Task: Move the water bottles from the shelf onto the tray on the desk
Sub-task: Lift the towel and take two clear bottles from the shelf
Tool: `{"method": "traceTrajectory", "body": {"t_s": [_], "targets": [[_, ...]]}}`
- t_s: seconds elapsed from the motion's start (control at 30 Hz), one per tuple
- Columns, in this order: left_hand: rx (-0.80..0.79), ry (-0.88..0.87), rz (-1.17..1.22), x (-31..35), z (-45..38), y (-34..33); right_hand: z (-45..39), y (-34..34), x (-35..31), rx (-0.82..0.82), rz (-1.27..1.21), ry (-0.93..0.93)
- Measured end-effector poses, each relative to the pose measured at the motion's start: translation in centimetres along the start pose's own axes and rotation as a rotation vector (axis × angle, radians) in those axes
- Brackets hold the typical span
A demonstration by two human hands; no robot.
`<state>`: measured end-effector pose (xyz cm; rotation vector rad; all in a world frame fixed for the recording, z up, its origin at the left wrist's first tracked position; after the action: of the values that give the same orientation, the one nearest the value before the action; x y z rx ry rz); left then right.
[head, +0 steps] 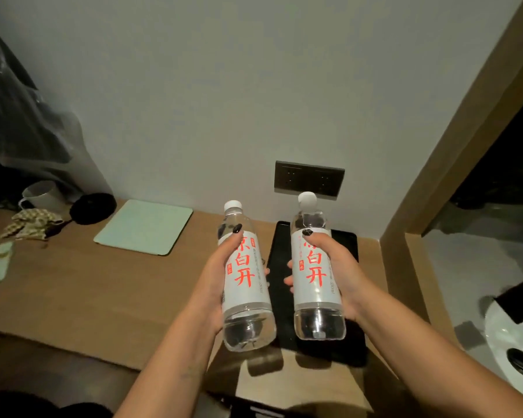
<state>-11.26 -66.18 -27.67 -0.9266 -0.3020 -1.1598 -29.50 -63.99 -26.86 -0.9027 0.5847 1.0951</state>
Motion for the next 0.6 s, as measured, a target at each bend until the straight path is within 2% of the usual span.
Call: {"method": "traceTrajectory", "body": {"t_s": [0.17,0.3,0.47,0.6], "targets": [[-0.076,0.009,-0.099,5.5,-4.6,1.7,-5.0,-3.8,-1.1,0.08,-0.102,0.006],[-0.049,-0.043,-0.195,8.6,-7.4,3.0,-8.4,-5.7,-1.9,0.173,-0.034,0.062],[0.077,-0.28,-0.431,11.5,-11.8,4.5,-12.1,-7.4,-3.0,0.3,0.017,0.202],[0.048,-0.396,-0.563,13.3,-14.5,4.6,-14.8,-8.1,-4.0,0.416,0.161,0.297]]}}
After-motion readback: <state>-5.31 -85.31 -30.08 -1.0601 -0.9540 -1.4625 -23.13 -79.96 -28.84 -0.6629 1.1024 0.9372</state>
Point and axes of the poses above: each hand's wrist, its own z-axis away from the middle knuckle, its own y-axis out of the back of the hand, x = y × z, the point moved 2 cm from there along -z, towards the middle knuckle, and after that the axes turned 3 degrees about x, right-handed, at the moved point
